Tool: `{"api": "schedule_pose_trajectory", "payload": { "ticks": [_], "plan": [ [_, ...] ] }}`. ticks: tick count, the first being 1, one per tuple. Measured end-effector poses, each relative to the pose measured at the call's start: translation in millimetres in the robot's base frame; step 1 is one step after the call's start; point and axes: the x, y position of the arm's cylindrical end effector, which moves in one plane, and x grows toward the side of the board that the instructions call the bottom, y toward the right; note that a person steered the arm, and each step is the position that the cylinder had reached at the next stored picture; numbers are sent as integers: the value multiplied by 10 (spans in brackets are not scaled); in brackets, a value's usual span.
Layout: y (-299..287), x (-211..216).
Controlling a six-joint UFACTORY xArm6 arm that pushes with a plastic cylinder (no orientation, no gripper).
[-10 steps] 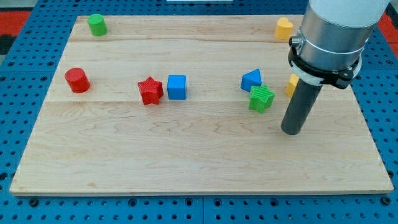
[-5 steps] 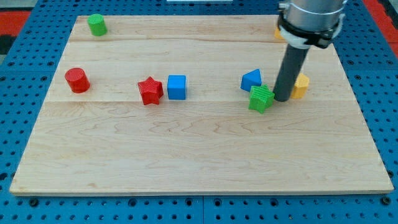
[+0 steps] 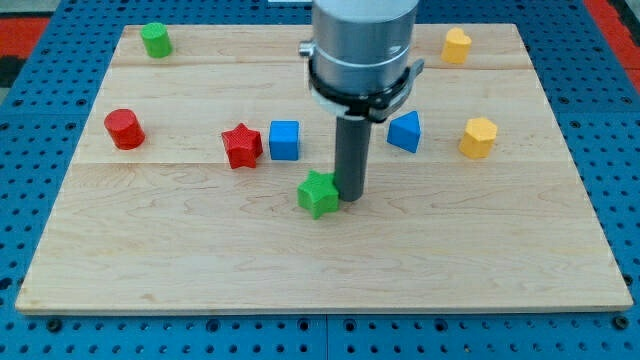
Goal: Move the green star to the bottom left
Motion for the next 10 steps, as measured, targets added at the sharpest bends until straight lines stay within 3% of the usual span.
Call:
{"api": "schedule_pose_trajectory", "payload": {
  "ticks": [2, 5, 10],
  "plan": [
    [-444, 46],
    [-1052, -305],
    [-1193, 238]
  ]
}}
